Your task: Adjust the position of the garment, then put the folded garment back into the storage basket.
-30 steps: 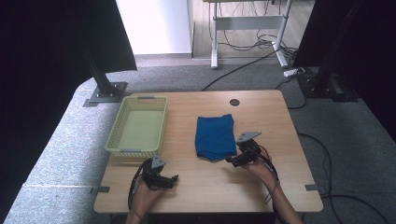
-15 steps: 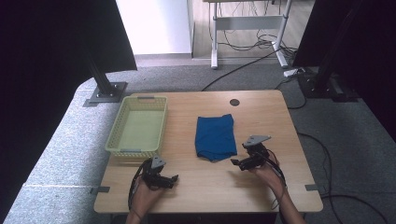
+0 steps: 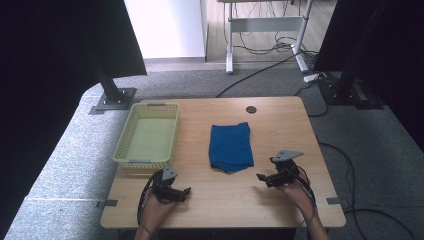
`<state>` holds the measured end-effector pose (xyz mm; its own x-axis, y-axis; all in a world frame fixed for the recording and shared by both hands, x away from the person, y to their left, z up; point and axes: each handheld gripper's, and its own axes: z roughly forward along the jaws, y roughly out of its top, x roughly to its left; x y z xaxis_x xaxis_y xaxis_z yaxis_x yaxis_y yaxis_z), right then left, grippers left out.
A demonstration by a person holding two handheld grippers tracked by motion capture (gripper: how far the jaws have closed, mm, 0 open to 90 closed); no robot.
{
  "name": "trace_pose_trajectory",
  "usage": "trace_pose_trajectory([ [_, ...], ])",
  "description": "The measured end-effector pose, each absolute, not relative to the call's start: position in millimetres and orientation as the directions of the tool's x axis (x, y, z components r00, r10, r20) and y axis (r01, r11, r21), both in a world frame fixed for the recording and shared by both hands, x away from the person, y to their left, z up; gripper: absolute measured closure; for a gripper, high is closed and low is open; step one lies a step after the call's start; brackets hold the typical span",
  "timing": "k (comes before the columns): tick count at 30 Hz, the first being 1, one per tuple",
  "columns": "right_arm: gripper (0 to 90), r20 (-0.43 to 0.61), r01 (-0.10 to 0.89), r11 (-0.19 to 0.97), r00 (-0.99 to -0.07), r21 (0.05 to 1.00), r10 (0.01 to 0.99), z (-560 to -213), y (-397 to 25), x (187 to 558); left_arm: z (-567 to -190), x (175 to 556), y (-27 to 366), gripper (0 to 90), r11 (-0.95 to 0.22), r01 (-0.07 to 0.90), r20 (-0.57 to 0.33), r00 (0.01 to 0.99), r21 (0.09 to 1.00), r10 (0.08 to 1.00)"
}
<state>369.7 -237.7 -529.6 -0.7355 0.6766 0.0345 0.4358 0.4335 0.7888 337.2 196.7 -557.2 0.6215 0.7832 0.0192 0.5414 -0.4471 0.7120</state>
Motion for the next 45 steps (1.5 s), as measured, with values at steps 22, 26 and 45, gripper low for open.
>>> trace_pose_trajectory([
  [22, 9.1, 0.036, 0.509, 0.420, -0.668, 0.751, 0.744, -559.8, -277.8, 339.9, -557.3, 337.2, 196.6, 0.0, -0.445, 0.541, 0.018, 0.621, 0.713, 0.784],
  [26, 9.0, 0.028, 0.517, 0.428, -0.661, 0.741, 0.750, -562.0, -279.3, 336.2, -557.3, 337.3, 196.4, 0.0, -0.445, 0.542, 0.019, 0.619, 0.713, 0.785],
  [45, 7.2, 0.008, 0.521, 0.437, -0.649, 0.733, 0.761, -562.5, -277.6, 332.4, -557.3, 337.2, 196.1, 0.0, -0.443, 0.544, 0.019, 0.617, 0.713, 0.787],
])
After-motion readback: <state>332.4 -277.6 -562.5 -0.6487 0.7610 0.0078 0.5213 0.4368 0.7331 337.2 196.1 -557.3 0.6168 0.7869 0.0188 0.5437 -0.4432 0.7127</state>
